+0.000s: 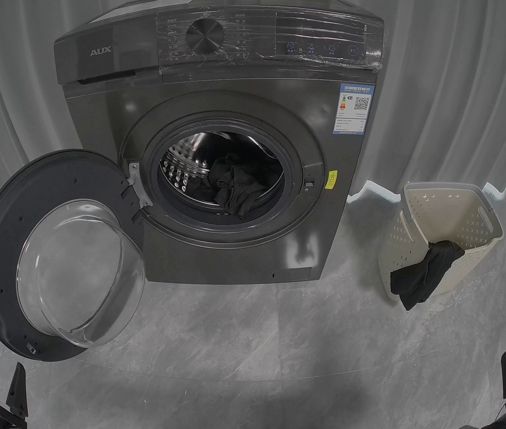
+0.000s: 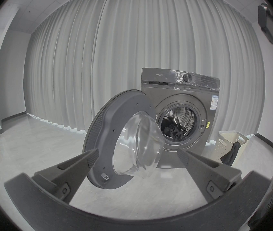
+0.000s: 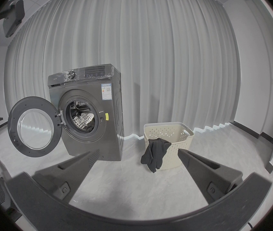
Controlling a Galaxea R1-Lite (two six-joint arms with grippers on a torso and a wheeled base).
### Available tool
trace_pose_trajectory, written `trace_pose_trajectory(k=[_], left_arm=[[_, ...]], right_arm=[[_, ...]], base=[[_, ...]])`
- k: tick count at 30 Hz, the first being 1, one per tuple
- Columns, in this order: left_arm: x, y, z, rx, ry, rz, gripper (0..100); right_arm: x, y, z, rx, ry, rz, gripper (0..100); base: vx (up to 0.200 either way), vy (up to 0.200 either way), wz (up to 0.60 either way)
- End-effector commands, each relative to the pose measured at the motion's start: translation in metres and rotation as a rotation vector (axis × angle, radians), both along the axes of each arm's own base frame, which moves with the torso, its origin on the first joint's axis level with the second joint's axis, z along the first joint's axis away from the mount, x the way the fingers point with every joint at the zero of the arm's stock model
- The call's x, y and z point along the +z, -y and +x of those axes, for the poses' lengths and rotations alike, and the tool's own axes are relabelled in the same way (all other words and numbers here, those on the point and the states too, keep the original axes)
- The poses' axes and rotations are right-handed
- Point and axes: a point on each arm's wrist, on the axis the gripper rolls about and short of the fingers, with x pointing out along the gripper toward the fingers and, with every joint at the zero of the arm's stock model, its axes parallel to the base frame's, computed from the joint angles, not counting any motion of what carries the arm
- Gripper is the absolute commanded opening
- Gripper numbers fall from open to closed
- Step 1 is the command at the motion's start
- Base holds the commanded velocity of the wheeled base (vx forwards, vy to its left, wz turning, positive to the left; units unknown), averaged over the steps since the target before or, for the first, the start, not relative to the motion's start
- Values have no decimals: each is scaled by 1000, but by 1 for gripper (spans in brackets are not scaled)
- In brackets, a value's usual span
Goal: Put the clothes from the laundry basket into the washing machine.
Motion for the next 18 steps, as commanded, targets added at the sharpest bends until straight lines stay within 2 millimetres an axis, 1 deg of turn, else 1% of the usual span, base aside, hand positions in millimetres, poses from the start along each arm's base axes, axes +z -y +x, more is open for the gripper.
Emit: trace_pose_trajectory(k=[1, 3, 10, 18], left_arm=[[-6, 1, 0, -48, -10, 20, 100], [-8, 2, 0, -75, -26, 33, 100], [-11, 2, 0, -85, -58, 55, 100], [-11, 2, 0, -85, -59, 58, 100]], right_arm=[[-5, 0, 0, 0, -5, 0, 100], [-5, 0, 0, 0, -5, 0, 100], [-5, 0, 0, 0, -5, 0, 100], [-5, 0, 0, 0, -5, 0, 100]], base=[[0, 0, 0], [0, 0, 0], [0, 0, 0], [0, -200, 0]])
